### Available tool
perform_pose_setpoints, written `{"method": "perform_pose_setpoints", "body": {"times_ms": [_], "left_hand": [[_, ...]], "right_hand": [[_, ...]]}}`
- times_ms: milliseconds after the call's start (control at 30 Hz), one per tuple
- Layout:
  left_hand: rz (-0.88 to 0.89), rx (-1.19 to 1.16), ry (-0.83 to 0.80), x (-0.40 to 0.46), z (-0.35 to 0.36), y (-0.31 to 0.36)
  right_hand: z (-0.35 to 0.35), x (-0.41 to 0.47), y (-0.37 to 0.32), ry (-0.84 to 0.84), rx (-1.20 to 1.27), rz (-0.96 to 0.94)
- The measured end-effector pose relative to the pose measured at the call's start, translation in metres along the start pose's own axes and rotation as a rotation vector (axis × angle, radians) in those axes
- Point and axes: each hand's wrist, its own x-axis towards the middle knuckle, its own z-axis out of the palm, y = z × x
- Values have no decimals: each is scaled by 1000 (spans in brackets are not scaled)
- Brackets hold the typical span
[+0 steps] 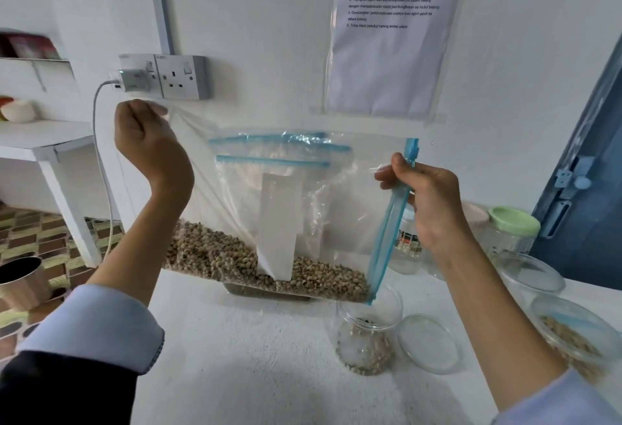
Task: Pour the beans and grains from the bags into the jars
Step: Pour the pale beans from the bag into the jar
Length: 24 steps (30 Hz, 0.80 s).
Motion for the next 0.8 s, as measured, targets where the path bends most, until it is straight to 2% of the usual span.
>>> {"method": "perform_pose_setpoints", "body": {"times_ms": [133,533,800], "left_hand": [[-7,0,-4,-2,0,1],[-21,7,-3,-7,1,-1],[2,52,-6,-6,0,-2]], "right_hand": [[4,-2,-1,78,40,-15],[6,-4,1,82,26,13],[7,-7,3,159,32,-12]]}}
